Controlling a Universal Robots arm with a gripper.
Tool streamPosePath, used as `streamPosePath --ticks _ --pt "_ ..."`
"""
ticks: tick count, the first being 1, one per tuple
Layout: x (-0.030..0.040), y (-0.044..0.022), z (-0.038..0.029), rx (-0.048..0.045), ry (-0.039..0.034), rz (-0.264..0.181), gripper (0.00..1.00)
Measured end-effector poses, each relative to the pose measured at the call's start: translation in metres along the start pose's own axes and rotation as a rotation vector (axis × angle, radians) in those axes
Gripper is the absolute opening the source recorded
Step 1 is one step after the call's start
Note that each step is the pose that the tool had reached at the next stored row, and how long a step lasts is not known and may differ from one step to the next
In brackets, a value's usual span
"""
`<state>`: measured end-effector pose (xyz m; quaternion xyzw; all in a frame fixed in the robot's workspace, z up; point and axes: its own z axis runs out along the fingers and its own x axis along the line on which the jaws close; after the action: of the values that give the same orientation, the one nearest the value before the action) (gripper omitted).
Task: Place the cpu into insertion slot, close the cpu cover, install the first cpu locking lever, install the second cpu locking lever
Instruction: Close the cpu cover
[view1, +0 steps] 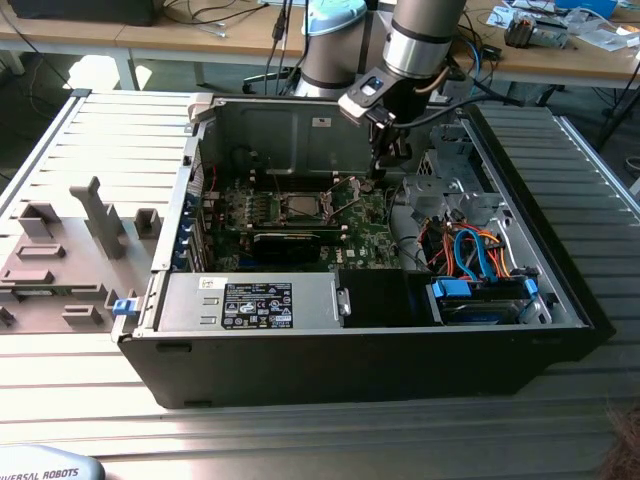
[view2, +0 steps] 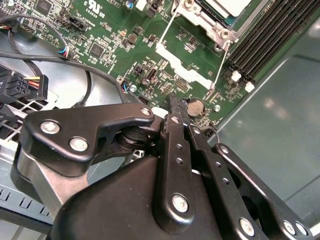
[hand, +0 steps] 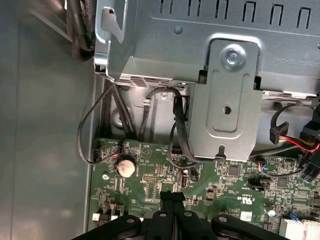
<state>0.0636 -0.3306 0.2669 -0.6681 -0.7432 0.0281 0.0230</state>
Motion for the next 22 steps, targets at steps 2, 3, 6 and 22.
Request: streamPosePath --ticks 2,3,6,22 --pt "0.0 0.0001 0.0007 -0.0001 0.0 0.0 0.11" --pt "0.0 0.0001 0.001 0.0 0.0 0.0 0.11" --pt "0.0 0.0001 0.0018 0.0 0.0 0.0 0.11" --pt "0.0 0.0004 0.0062 -0.0001 0.0001 0.0 0.11"
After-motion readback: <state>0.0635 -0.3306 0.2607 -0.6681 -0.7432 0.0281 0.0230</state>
